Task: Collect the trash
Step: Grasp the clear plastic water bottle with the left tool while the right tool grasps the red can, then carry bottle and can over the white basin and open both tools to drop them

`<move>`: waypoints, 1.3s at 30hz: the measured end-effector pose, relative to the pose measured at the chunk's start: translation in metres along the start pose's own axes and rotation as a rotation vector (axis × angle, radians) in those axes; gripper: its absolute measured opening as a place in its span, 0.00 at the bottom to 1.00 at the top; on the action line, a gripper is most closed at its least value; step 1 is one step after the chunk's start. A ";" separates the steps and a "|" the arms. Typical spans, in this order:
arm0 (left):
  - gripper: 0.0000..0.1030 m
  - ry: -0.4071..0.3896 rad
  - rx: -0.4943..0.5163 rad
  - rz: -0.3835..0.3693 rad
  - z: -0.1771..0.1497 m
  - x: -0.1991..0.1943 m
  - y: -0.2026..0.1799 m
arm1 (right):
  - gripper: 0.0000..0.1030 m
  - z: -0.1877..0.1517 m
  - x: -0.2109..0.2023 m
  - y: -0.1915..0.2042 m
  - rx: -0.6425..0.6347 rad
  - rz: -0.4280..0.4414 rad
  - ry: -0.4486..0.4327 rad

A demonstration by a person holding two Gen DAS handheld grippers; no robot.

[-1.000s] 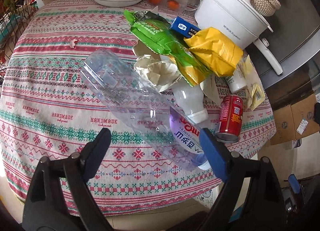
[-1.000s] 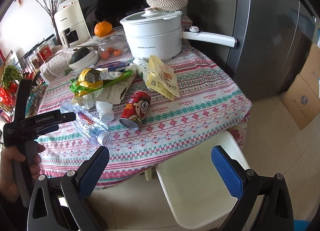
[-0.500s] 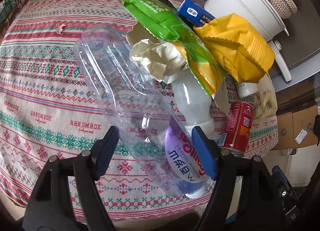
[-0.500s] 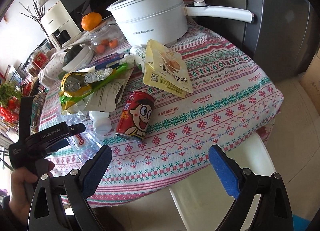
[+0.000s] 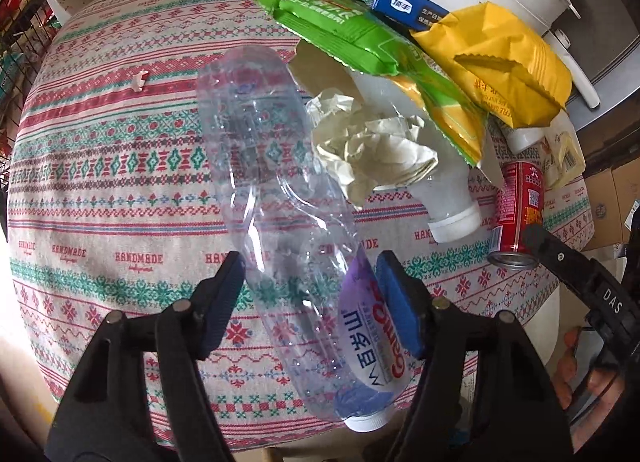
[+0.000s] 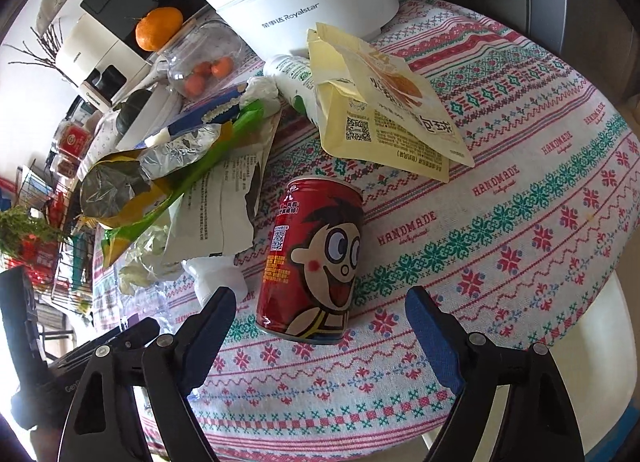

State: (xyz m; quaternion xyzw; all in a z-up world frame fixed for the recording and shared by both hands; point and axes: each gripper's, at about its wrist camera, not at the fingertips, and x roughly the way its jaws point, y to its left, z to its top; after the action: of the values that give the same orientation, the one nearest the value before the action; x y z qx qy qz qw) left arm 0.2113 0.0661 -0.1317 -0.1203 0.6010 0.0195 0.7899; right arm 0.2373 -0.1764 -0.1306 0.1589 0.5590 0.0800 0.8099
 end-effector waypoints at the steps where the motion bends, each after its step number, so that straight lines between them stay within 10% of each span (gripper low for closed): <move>1: 0.68 0.007 -0.018 -0.007 0.001 0.003 0.003 | 0.81 0.000 0.005 0.000 0.005 -0.003 0.010; 8: 0.66 -0.021 -0.021 0.006 0.000 0.010 -0.002 | 0.71 0.002 0.015 0.000 -0.010 0.004 0.009; 11: 0.64 -0.034 -0.026 0.003 -0.010 0.006 -0.003 | 0.52 0.001 0.019 0.001 -0.011 0.058 0.030; 39: 0.62 -0.347 0.115 -0.156 -0.061 -0.107 -0.001 | 0.52 -0.062 -0.168 -0.050 -0.069 0.170 -0.242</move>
State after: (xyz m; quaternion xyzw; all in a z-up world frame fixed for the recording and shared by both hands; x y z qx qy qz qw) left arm 0.1239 0.0645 -0.0452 -0.1162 0.4449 -0.0557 0.8862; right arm 0.1162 -0.2641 -0.0202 0.1861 0.4389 0.1477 0.8666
